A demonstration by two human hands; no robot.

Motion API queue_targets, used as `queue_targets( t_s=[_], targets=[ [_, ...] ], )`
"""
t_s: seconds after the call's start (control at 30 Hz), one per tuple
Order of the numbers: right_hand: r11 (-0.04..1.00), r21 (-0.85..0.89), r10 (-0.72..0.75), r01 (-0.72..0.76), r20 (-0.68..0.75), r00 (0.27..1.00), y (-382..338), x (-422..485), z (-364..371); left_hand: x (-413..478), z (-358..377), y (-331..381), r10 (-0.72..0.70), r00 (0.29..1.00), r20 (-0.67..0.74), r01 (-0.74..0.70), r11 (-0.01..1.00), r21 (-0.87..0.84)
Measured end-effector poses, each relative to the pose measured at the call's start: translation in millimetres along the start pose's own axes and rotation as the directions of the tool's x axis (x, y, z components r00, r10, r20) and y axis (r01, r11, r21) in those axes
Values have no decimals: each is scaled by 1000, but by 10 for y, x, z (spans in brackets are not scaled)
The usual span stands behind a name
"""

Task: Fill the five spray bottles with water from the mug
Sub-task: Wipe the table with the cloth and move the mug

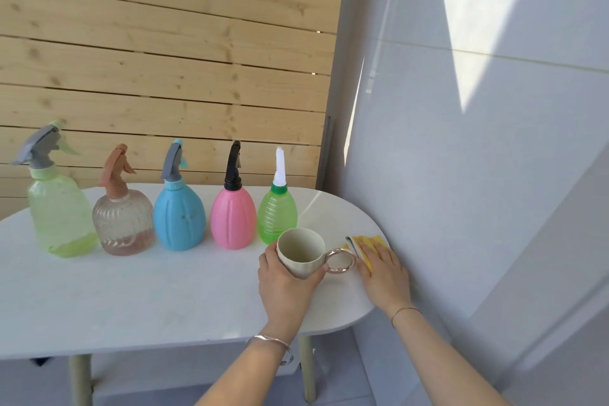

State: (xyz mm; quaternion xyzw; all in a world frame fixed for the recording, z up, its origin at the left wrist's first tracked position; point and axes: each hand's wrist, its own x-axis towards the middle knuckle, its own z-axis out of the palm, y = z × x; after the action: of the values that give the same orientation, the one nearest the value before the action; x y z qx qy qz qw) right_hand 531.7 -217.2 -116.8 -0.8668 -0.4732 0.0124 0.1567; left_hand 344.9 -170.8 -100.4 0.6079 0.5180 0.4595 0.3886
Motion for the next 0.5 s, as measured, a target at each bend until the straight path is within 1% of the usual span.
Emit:
queue_targets(
  t_s=[0.1,0.27,0.4,0.5],
  targets=[
    [999,43,11,-11,3,1000,0,-24,18,-4,-19,33,-5,1000,2,5,999,44],
    [990,136,36,-32,-21,999,19,-104,70,-109,-140,107,9,998,60,-14,997,77],
    [950,298,111,-89,-57,992,-17,-316,118,-164,-464,103,14,997,77,-19,998,63],
    [933,342,141,-115,-53,989,-94,-535,114,-197,-844,39,10,996,86,-18,996,92]
  ],
)
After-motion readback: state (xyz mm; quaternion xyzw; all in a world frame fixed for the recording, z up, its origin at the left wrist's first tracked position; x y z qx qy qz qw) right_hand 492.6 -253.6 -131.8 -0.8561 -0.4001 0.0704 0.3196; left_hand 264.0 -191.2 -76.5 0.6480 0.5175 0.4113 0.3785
